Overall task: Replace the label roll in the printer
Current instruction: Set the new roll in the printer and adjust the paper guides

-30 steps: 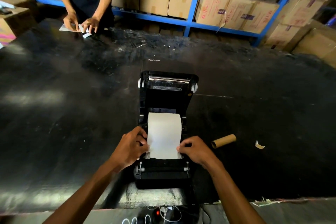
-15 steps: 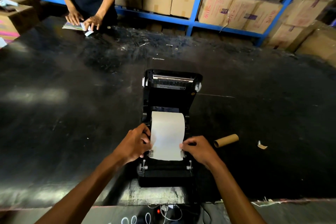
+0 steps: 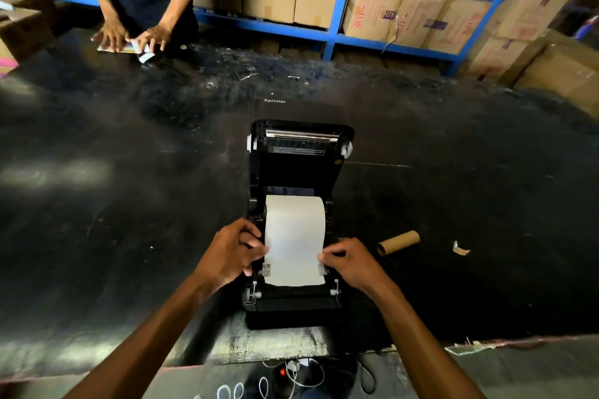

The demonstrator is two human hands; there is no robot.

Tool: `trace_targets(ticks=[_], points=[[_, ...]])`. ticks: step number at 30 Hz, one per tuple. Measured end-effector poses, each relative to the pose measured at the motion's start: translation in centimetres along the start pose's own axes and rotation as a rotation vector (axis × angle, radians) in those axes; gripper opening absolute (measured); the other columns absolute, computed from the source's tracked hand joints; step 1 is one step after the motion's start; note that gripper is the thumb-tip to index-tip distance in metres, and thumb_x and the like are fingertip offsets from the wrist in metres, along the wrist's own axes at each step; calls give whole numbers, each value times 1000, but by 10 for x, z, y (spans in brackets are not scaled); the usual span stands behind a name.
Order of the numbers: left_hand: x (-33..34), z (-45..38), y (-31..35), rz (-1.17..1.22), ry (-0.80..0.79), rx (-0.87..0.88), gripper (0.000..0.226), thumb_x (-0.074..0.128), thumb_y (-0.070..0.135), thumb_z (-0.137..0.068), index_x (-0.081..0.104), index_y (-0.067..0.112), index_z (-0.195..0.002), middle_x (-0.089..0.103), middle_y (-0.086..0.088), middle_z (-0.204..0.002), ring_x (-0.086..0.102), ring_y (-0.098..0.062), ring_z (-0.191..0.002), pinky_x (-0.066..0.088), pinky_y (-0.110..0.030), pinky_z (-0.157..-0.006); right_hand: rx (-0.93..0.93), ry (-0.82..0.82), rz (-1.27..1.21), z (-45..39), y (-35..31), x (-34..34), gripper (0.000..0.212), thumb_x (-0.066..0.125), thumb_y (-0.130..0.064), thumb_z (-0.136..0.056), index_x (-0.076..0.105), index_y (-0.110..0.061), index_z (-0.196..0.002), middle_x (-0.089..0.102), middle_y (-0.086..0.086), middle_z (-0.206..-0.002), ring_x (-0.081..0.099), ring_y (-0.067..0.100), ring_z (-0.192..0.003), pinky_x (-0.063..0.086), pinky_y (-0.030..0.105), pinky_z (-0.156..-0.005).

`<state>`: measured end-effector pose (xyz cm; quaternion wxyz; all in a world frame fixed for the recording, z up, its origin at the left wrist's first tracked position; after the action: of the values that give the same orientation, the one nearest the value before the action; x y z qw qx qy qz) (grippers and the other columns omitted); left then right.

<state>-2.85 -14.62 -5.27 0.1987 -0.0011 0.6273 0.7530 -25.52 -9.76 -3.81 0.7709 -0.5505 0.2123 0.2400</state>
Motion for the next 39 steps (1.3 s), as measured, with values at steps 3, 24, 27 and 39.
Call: trace_targets(ticks=[3,24,27,39], points=[[4,0,-3,-17,-21,5,18,71,2,-81,54,6,-86,65,-2,-60,51,-13,-42,43,-25,-37,10,-2,-122,3,-1,-1,20,67,-26,-84,76,-7,-83,73,9,-90,64,13,-86,47,35,-85],[9,0,-6,-148,27,101,27,69,-2,-79,52,19,-78,63,1,-57,50,-6,-46,44,-24,-48,-215,1,-40,51,6,22,35,80,-35,-67,65,-45,-96,3,-19,-157,5,7,-141,17,38,-114],[9,2,-3,-249,20,131,28,70,1,-78,51,22,-79,65,-1,-61,52,-3,-47,45,-23,-50,-212,18,-41,52,9,25,25,80,-32,-68,70,-40,-90,4,-18,-157,2,5,-143,13,46,-118],[9,56,14,-363,-18,423,29,78,43,-71,65,25,-89,58,9,-94,57,-6,-71,45,-12,-61,-257,201,-123,58,18,29,5,72,-28,-79,75,-29,-75,34,-20,-144,22,2,-137,20,37,-114]])
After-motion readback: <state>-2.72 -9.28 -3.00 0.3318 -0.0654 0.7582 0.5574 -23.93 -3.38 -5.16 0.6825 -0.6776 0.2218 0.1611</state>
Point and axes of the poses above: each hand's wrist, its own z-axis away from the middle knuckle, its own x-axis out of the palm, y = z × x, the point moved 6 cm from there along -z, towards the middle knuckle
